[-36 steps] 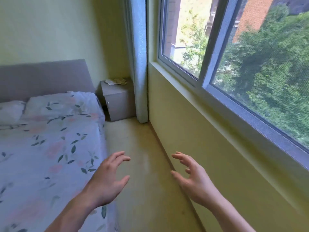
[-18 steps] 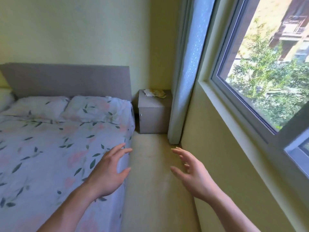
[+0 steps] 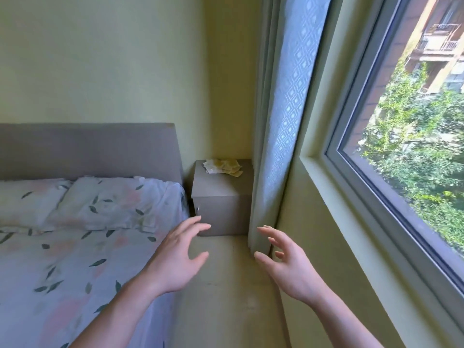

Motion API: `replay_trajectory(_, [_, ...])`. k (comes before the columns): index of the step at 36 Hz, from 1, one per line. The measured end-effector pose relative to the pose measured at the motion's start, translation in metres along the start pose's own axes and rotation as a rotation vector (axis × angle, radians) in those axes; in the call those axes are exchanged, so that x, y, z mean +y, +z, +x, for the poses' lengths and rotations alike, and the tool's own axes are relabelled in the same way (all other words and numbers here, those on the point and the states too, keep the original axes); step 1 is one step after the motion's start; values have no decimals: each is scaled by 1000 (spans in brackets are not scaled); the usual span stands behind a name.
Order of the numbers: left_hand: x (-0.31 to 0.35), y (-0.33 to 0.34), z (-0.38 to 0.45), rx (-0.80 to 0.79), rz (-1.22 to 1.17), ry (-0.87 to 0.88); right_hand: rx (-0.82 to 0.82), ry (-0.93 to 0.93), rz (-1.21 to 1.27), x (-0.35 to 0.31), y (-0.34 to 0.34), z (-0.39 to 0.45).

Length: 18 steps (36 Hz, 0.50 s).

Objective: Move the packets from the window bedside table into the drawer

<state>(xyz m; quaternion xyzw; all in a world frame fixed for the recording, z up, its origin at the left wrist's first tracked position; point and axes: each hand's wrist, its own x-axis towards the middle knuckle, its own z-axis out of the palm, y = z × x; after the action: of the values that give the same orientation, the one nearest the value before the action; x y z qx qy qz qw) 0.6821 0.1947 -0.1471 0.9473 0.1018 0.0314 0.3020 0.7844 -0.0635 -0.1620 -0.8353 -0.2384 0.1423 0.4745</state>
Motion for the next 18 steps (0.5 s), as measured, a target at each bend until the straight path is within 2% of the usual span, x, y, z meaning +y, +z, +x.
replay_trajectory(10, [-41, -34, 138, 137, -36, -189, -205, -41, -18, -4, -5, 229])
replay_trajectory(18, [-133, -66, 245, 155, -43, -291, -307, -56, -57, -8, 34, 385])
